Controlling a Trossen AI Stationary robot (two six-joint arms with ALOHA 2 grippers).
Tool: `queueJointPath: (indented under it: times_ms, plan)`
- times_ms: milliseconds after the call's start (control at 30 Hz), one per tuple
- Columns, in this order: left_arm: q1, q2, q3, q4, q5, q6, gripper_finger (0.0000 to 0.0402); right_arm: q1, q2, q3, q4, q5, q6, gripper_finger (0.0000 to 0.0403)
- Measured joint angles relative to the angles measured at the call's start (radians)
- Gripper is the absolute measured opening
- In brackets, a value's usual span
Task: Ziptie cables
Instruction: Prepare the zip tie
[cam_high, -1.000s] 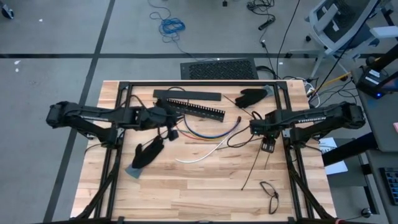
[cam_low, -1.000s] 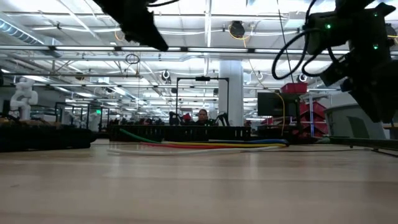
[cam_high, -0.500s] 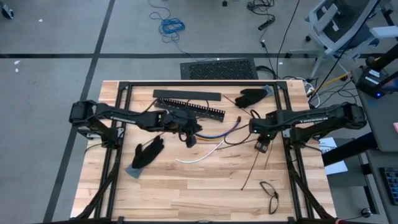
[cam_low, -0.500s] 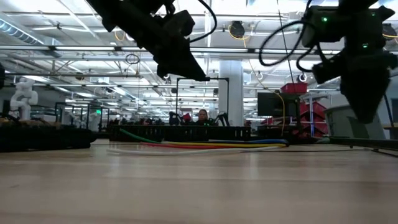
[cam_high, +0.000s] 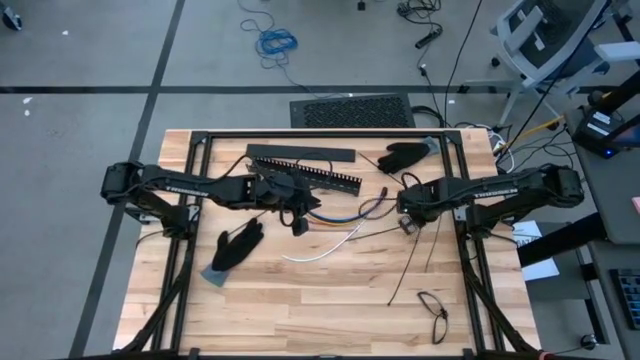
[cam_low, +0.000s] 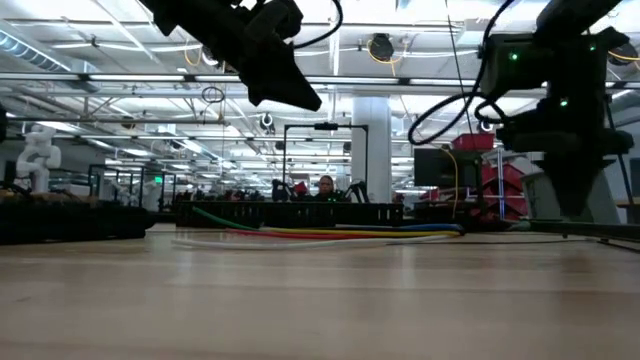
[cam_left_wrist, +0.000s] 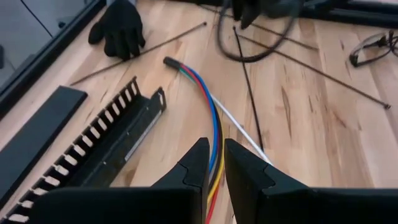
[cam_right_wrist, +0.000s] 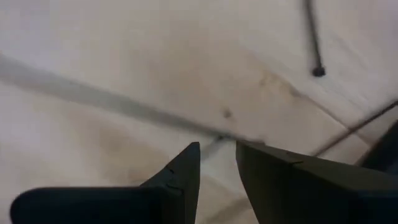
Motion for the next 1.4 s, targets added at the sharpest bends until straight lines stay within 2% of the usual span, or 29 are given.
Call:
queueJointPath:
  times_ms: [100, 200, 400, 500, 733, 867, 967, 1200, 1400]
  plan:
    - [0.000, -0.008, 0.000, -0.018, 0.000, 0.000, 0.0048, -0.003, 0.001, -0.035, 0.098, 0.076, 0.299, 0.0100]
    - [0.000, -0.014, 0.000, -0.045, 0.002, 0.021, 0.0048, -0.003, 0.003, -0.050, 0.117, 0.084, 0.539, 0.0100]
    - [0.002, -0.050, 0.000, -0.203, 0.002, 0.111, 0.0048, 0.063, -0.018, -0.051, 0.066, 0.053, 0.693, 0.0100]
    - [0.016, -0.068, 0.000, -0.247, -0.002, 0.132, 0.0048, 0.127, -0.024, -0.050, 0.073, 0.102, 0.834, 0.0100]
    - [0.093, -0.122, -0.001, -0.319, -0.005, 0.171, 0.0048, 0.237, -0.026, -0.050, -0.074, 0.157, 1.222, 0.0100]
    - [0.137, -0.152, -0.002, -0.340, 0.006, 0.233, 0.0048, 0.235, -0.025, -0.050, -0.044, 0.163, 1.201, 0.0106]
    - [0.173, -0.167, -0.002, -0.341, 0.033, 0.254, 0.0048, 0.219, -0.026, -0.050, -0.036, 0.169, 1.189, 0.0125]
    - [0.247, -0.179, -0.002, -0.349, 0.096, 0.290, 0.0048, 0.204, -0.025, -0.050, -0.022, 0.181, 1.197, 0.0208]
    - [0.291, -0.179, -0.002, -0.346, 0.134, 0.290, 0.0048, 0.205, -0.021, -0.050, 0.089, 0.180, 1.200, 0.0264]
